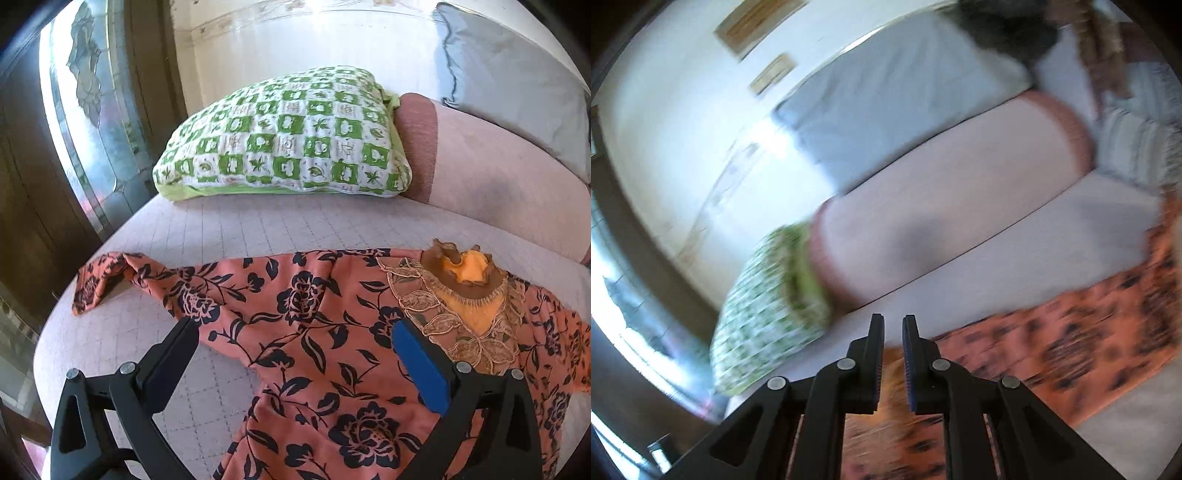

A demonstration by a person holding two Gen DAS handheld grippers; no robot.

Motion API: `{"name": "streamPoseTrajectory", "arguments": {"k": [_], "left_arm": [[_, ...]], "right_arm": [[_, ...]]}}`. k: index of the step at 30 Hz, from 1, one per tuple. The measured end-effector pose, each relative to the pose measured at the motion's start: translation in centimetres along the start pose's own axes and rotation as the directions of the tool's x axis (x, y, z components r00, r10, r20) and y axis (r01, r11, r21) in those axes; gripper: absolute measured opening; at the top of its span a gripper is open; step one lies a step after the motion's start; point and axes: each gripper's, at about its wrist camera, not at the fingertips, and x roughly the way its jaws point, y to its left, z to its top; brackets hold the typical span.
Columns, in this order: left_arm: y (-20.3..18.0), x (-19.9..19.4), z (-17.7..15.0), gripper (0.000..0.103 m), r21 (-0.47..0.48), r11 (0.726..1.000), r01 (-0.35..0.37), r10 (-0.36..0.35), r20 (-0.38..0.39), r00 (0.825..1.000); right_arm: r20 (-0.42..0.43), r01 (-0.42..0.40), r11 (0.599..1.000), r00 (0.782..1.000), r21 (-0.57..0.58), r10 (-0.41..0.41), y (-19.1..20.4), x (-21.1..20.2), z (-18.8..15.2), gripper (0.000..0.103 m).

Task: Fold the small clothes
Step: 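Carry the held sleeve across the blouse body with the right gripper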

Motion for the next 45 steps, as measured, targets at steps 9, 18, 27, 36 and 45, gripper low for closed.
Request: {"name": "streamPoseTrajectory", "arguments": {"k": [9,18,27,36,45], "left_arm": [[-3.2,-1.0,-0.9,0.103,0.098,0.995,0.03,-0.033,0.025,0.999],[-7.3,-0.4,-2.0,0.103,0.149,0.985,0.082,-0.082,-0.008,0.997],[-10.2,1.1,-2.5,0.103,0.163,0.982,0.1,-0.097,-0.027,0.995],[-12.4,1.8,-2.9,0.103,0.232,0.969,0.081,-0.078,-0.02,0.997],[-8.6,-0.4,-1.5,0.103,0.153,0.986,0.067,-0.072,0.024,0.997]], "right_arm": [[-0.096,0.092,0.996,0.991,0.007,-0.091,-5.3,-2.2,-2.6,0.013],[0.025,0.199,0.911,0.975,0.362,-0.223,-22.3,-10.1,-1.5,0.087],[0.057,0.183,0.75,0.958,0.635,-0.282,-35.3,-7.9,1.7,0.072],[0.069,0.268,0.705,0.91,0.656,-0.41,-39.1,-5.3,3.9,0.013],[0.185,0.068,0.886,0.968,0.459,-0.17,-26.7,-7.4,5.8,0.007]]}}
